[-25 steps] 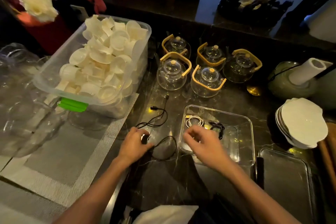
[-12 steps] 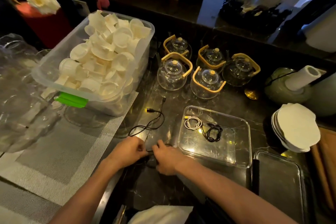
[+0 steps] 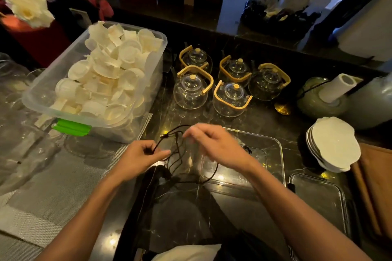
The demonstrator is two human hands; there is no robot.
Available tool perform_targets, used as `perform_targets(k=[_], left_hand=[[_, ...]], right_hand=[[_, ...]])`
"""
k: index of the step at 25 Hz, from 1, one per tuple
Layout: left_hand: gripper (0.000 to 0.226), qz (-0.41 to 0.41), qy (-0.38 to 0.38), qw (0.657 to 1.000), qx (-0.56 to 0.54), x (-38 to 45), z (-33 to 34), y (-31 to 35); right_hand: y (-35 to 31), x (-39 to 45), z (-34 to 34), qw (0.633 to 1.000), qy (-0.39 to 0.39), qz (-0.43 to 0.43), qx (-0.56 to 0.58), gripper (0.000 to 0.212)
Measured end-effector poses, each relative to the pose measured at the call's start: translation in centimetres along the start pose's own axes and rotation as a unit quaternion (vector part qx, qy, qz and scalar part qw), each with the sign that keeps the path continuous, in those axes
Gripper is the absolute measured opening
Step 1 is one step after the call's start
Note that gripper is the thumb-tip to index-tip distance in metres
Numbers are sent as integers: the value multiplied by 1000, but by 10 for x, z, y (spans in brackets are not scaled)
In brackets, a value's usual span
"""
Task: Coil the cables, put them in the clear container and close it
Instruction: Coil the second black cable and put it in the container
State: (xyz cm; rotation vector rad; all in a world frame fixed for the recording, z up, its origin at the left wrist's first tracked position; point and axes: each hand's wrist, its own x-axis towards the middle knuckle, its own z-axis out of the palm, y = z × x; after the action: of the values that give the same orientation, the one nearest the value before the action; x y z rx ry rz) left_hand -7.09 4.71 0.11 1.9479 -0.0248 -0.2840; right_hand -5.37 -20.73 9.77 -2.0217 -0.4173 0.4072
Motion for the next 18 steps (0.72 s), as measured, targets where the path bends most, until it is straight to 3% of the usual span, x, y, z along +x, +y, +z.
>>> perform_targets(k=[3, 5, 9, 11, 14, 18], left_hand=[[43, -1, 23, 999, -28, 5, 15, 6], [42, -11, 5, 998, -67, 7, 23, 6], [55, -91, -128, 964, -214, 7, 28, -5], [64, -197, -94, 941, -258, 12, 36, -11], [58, -260, 90, 951, -140, 35, 53, -25], [72, -350, 134, 915, -148, 69, 68, -32]], right_hand=[[1, 1, -26, 996, 71, -19, -50, 27], [3, 0, -38, 995, 104, -7, 4, 26], [4, -8, -62, 982, 117, 9, 148, 29], [6, -16, -65, 983, 71, -2, 168, 34], [10, -29, -58, 988, -39, 2, 150, 38], [24, -48, -27, 965, -236, 41, 112, 31]])
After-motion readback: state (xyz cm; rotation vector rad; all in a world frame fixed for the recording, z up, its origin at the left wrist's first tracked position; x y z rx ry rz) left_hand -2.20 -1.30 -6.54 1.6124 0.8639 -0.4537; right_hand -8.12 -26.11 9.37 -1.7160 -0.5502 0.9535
